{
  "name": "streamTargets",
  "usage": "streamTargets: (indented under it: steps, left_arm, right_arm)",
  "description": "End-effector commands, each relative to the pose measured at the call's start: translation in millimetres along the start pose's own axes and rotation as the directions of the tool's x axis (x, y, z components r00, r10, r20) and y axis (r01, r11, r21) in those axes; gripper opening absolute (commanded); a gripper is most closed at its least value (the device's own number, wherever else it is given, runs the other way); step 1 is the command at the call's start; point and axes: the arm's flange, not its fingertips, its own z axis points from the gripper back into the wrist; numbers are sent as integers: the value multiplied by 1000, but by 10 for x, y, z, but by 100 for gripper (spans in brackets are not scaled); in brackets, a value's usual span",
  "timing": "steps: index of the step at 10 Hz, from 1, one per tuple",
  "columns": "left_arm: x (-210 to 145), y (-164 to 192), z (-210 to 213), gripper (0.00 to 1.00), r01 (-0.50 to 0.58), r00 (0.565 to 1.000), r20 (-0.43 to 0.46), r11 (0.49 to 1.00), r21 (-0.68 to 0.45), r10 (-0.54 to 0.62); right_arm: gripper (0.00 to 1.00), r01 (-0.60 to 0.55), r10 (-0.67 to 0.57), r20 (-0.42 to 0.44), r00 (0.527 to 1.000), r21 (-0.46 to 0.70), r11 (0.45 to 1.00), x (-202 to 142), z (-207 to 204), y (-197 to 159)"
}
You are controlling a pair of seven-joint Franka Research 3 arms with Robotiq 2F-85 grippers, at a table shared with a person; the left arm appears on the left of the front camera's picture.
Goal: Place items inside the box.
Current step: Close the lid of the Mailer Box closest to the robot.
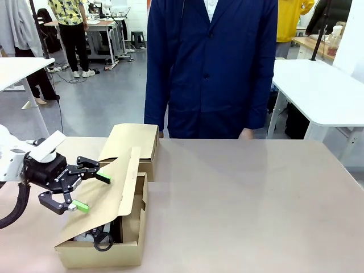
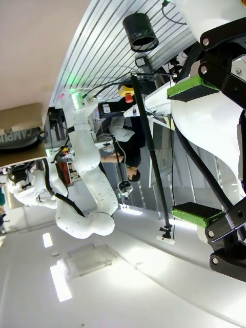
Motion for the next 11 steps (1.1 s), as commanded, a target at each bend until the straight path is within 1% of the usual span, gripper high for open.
streamTargets:
  steps: [1, 2, 4, 9, 10, 11]
  left_arm:
    - [-49, -1409, -737, 100, 122, 986, -110, 992, -28, -125]
    - [-105, -1445, -769, 100, 131, 978, -152, 989, -73, -140]
    - [-173, -1474, -798, 100, 135, 964, -217, 985, -106, -156]
    - [-256, -1497, -819, 100, 94, 954, -272, 989, -117, -123]
    - [-259, -1484, -791, 100, 60, 956, -274, 985, -163, -104]
    - [-226, -1462, -756, 100, 51, 965, -246, 988, -144, -86]
  right_arm:
    - [100, 7, -7, 12, 1000, 21, 1000, -4, 6, 64]
    - [100, 7, -7, 12, 1000, 21, 1000, -4, 6, 64]
    - [100, 7, -7, 12, 1000, 21, 1000, -4, 6, 64]
    - [100, 7, -7, 12, 1000, 21, 1000, -4, 6, 64]
    - [100, 7, -7, 12, 1000, 21, 1000, -4, 6, 64]
    - [100, 7, -7, 12, 1000, 21, 1000, -4, 6, 64]
